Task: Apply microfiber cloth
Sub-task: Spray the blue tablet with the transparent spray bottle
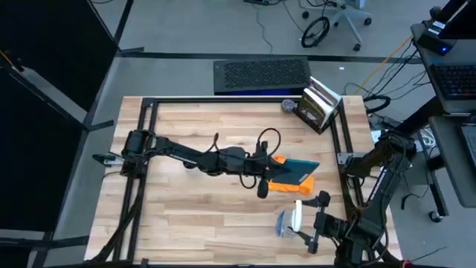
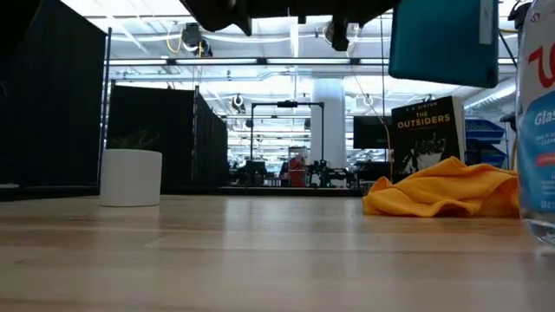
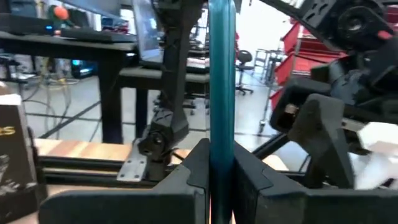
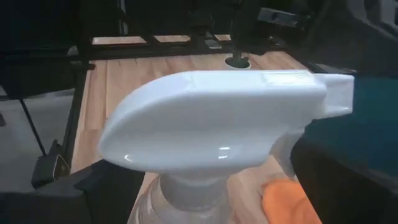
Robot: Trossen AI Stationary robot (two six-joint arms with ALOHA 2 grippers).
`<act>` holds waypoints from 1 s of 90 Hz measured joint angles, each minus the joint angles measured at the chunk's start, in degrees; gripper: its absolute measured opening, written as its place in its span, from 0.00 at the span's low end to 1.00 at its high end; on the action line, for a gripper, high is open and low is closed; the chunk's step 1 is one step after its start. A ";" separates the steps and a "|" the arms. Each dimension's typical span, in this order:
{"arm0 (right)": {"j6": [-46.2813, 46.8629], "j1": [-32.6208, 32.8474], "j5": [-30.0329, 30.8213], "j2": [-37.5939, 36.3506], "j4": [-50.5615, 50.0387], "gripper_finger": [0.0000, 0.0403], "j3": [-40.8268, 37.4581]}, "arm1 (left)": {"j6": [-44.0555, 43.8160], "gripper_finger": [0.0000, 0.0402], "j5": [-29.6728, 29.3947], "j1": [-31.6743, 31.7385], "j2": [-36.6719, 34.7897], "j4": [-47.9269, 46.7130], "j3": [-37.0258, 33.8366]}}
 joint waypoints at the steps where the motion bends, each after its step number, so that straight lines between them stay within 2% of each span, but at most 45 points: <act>1: -0.03 0.00 -0.01 0.00 -0.01 0.93 0.00 | 0.00 0.04 0.01 0.00 0.00 0.01 0.00; 13: -0.10 0.00 0.03 -0.01 -0.11 0.89 0.00 | 0.00 0.04 0.13 -0.04 0.00 0.02 0.00; 31: -0.84 0.02 -0.21 -0.02 -0.02 0.72 0.00 | 0.00 0.04 0.12 0.00 0.00 -0.16 0.00; 41: -1.21 0.04 -0.56 -0.04 -0.06 0.66 0.00 | 0.00 0.04 0.13 0.00 0.00 -0.18 0.00; 81: -2.48 0.02 -1.32 -0.04 -0.21 0.66 0.00 | -0.08 0.04 0.11 0.00 0.00 -0.24 0.00; 90: -2.14 0.02 -3.11 -0.44 -0.86 0.66 0.02 | -0.05 0.04 0.11 0.00 0.00 -0.45 0.00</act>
